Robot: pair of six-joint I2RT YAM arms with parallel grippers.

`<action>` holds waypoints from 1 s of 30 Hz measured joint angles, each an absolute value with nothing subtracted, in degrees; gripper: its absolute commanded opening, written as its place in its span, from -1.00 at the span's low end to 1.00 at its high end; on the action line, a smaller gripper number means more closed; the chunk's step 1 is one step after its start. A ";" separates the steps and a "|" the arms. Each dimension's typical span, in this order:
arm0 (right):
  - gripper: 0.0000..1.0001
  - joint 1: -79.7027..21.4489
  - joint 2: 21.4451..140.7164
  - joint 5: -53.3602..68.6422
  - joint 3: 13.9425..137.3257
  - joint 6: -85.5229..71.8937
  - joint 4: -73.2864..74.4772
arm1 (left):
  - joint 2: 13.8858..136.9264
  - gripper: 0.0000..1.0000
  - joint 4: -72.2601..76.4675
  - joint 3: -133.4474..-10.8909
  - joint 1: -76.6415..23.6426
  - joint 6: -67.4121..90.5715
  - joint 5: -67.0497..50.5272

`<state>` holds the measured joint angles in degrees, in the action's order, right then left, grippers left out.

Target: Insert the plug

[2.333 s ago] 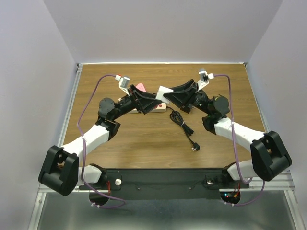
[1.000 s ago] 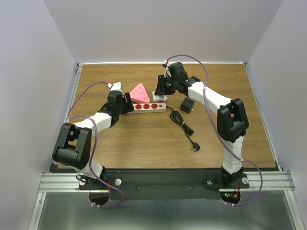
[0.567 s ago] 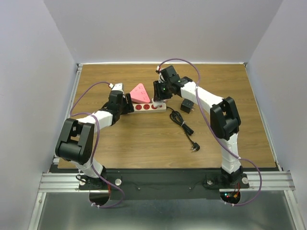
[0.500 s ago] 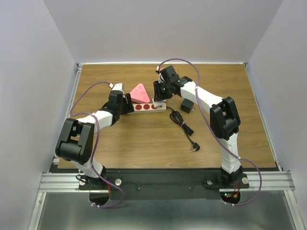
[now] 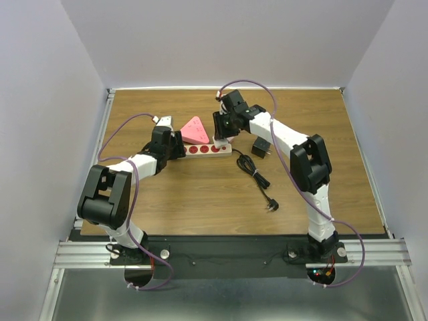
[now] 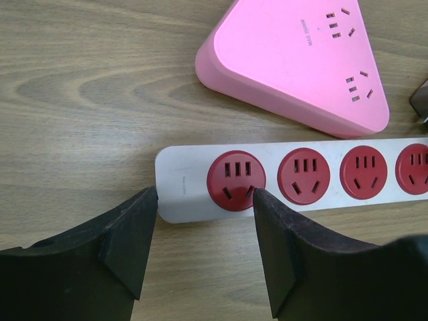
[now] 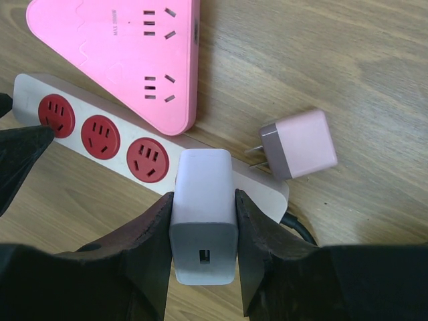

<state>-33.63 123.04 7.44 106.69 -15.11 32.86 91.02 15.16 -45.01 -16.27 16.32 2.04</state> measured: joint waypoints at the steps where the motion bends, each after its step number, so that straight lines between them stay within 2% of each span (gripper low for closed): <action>1: -0.99 -33.80 123.42 7.42 107.04 -15.14 32.99 | 91.02 0.36 15.16 -45.01 -16.21 16.29 1.93; 30: -0.99 -36.42 124.44 1.45 111.57 -13.69 35.77 | 91.07 0.35 15.14 -45.01 -16.01 15.40 0.91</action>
<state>-36.42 124.44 1.45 111.57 -13.69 35.77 91.07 15.14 -45.01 -16.01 15.40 0.91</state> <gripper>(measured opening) 0.425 0.679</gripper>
